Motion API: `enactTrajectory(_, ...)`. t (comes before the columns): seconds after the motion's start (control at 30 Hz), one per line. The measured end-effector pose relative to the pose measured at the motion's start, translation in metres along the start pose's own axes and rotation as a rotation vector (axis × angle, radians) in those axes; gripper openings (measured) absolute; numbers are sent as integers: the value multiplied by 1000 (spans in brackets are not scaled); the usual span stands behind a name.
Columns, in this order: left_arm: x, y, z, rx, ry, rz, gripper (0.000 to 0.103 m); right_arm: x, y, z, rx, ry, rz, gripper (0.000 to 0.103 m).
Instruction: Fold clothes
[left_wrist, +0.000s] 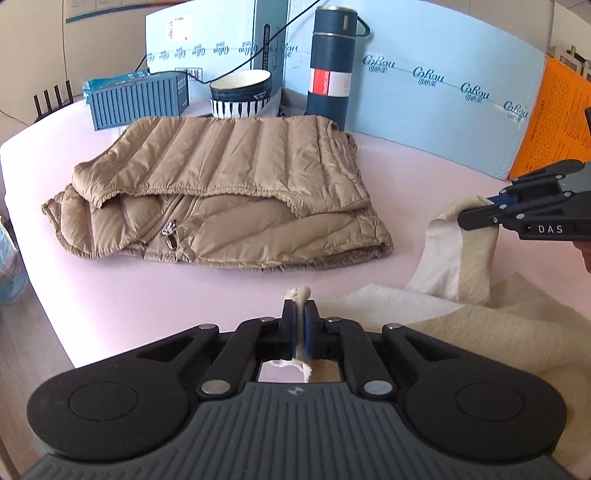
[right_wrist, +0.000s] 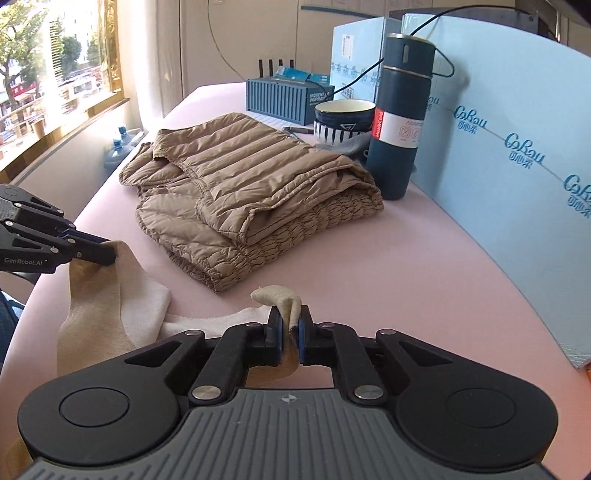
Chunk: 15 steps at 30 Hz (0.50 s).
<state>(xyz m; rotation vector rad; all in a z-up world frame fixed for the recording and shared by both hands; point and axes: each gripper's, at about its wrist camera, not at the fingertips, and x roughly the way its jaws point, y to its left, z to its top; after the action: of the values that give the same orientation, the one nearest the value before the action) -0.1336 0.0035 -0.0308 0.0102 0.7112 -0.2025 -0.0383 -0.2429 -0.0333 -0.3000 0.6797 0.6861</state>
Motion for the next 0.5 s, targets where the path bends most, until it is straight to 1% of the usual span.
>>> enactTrajectory(0.1, -29, -19, 11, 50, -118, -19, 4, -35, 8, -5, -47, -79, -118, 7)
enactTrajectory(0.2, -64, -46, 19, 163, -271, -31, 4, -77, 20, -9, -127, -156, -256, 7)
enactTrajectory(0.3, -92, -69, 25, 251, -407, -60, 4, -120, 32, -11, -178, -228, -376, 7)
enactTrajectory(0.5, -152, -100, 43, 325, -663, -121, 4, -208, 63, -7, -284, -366, -579, 7)
